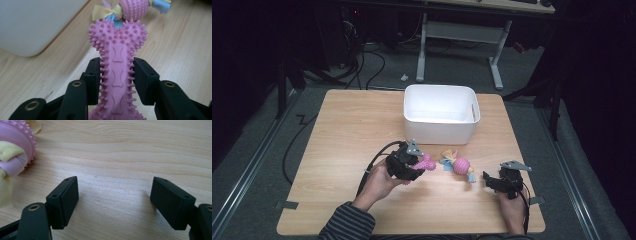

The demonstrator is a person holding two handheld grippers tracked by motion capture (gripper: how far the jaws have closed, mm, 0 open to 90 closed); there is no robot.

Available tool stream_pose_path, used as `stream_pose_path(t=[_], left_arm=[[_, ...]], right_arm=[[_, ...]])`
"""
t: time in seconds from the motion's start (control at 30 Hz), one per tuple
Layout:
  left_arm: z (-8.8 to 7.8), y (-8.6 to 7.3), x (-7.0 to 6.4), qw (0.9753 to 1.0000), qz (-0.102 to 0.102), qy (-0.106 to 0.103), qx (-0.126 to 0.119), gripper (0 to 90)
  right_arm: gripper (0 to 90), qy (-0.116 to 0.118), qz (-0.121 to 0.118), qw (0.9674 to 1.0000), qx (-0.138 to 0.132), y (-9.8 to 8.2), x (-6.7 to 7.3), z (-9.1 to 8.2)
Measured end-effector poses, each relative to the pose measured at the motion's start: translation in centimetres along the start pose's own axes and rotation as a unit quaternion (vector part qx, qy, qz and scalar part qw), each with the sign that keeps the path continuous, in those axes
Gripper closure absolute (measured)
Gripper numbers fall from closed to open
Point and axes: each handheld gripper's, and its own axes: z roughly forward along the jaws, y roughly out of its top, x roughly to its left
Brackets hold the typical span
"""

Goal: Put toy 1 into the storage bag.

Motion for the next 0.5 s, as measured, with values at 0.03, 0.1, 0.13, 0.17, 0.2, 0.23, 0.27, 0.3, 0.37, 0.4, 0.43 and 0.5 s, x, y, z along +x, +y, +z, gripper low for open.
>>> stream_pose_path(t=[0.03, 0.1, 0.13, 0.17, 0.2, 0.23, 0.27, 0.3, 0.37, 0.4, 0.43, 0.5], left_arm=[[-0.2, 0.2, 0.1, 1.0000, 0.000, 0.000, -0.003, 59.5], [-0.6, 0.6, 0.2, 1.0000, 0.003, 0.001, -0.004, 59.5], [-0.8, 0.8, 0.3, 1.0000, 0.001, -0.001, -0.008, 59.5], [-0.9, 0.9, 0.4, 1.0000, 0.001, -0.002, -0.009, 59.5], [-1.0, 1.1, 0.5, 1.0000, 0.002, -0.001, -0.009, 59.5], [-1.2, 1.2, 0.7, 0.9999, 0.001, -0.001, -0.012, 59.5], [-1.4, 1.4, 0.8, 0.9999, 0.000, -0.001, -0.012, 59.5], [-1.6, 1.5, 0.9, 0.9999, -0.001, 0.001, -0.015, 59.5], [-1.9, 1.9, 1.1, 0.9998, -0.002, -0.002, -0.018, 59.5], [-2.1, 2.0, 1.2, 0.9998, -0.001, -0.001, -0.020, 59.5], [-2.2, 2.2, 1.3, 0.9998, 0.000, 0.000, -0.020, 59.5], [-2.5, 2.6, 1.6, 0.9997, -0.001, -0.001, -0.022, 59.5]], right_arm=[[23.0, 0.000, 0.000, 1.0000, 0.000, 0.0, 0.0, 0.0], [23.0, -0.001, 0.000, 1.0000, 0.000, 0.0, 0.0, 0.0], [23.0, 0.000, 0.000, 1.0000, 0.000, 0.0, 0.0, 0.0], [23.0, -0.001, 0.000, 1.0000, 0.000, 0.0, 0.0, 0.0], [23.0, 0.000, 0.000, 1.0000, 0.000, 0.0, 0.0, 0.0], [23.0, 0.000, 0.000, 1.0000, 0.000, 0.0, 0.0, 0.0], [23.0, 0.000, 0.000, 1.0000, 0.000, 0.0, 0.0, 0.0], [23.0, -0.001, 0.000, 1.0000, 0.000, 0.0, 0.0, 0.0], [23.0, -0.001, 0.000, 1.0000, 0.000, 0.0, 0.0, 0.0], [23.0, -0.001, 0.000, 1.0000, 0.000, 0.0, 0.0, 0.0], [23.0, -0.001, 0.000, 1.0000, 0.000, 0.0, 0.0, 0.0], [23.0, -0.001, 0.000, 1.0000, 0.000, 0.0, 0.0, 0.0]])
